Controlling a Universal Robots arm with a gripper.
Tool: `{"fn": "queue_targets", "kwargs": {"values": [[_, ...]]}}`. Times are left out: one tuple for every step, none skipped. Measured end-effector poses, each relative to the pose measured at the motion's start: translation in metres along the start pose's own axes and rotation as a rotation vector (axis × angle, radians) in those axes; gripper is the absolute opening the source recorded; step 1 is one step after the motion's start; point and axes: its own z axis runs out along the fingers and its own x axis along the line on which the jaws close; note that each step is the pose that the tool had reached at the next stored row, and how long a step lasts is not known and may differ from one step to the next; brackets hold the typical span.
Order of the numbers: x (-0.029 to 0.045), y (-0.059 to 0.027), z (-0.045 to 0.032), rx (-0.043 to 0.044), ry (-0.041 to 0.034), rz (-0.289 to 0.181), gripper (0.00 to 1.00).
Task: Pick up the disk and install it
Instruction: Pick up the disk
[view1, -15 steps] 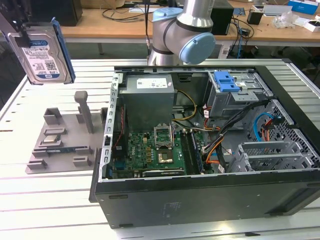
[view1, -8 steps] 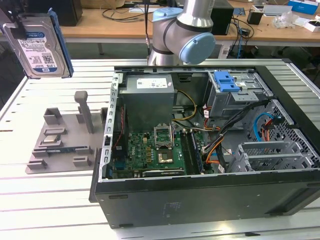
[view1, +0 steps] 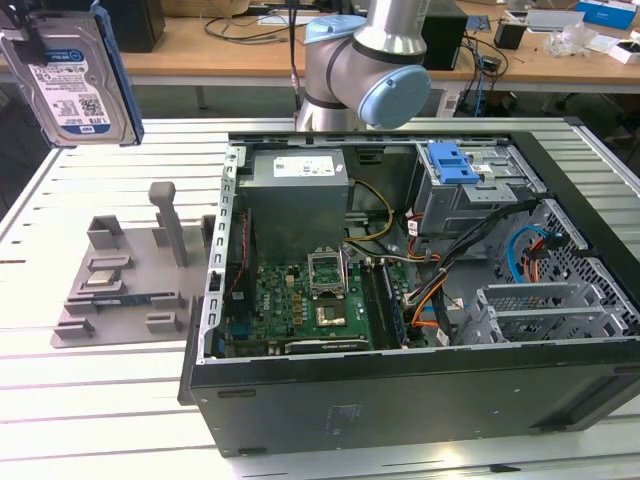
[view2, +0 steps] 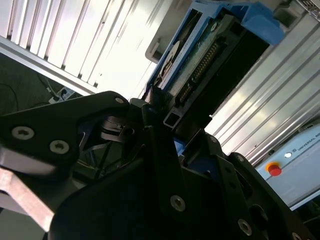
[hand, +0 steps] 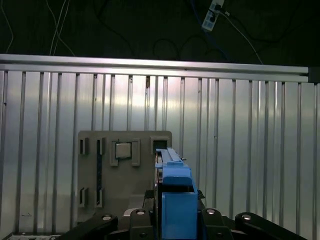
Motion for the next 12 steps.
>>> {"fn": "queue_targets", "kwargs": {"values": [[0.0000,0.0001,-0.0016,0.0000,0.0000,0.000,0.37],[-0.0001,0.0001,-0.0026,0.0000,0.0000,0.000,0.37],[-0.0001,0.0002,-0.0044,0.0000,0.0000,0.000,0.37],[-0.0002,0.0003,-0.0060,0.0001,0.0000,0.000,0.37],[-0.0002,0.0003,-0.0078,0.0000,0.0000,0.000,0.37],[-0.0002,0.0004,-0.0089,0.0000,0.0000,0.000,0.37],[-0.0003,0.0004,-0.0099,0.0000,0.0000,0.000,0.37],[-0.0003,0.0005,-0.0116,0.0000,0.0000,0.000,0.37],[-0.0003,0.0006,-0.0137,0.0000,0.0000,0.000,0.37],[-0.0004,0.0007,-0.0159,0.0000,0.0000,0.000,0.37],[-0.0005,0.0008,-0.0182,0.0000,0.0000,0.000,0.37],[-0.0005,0.0009,-0.0202,0.0000,0.0000,0.000,0.37]]}}
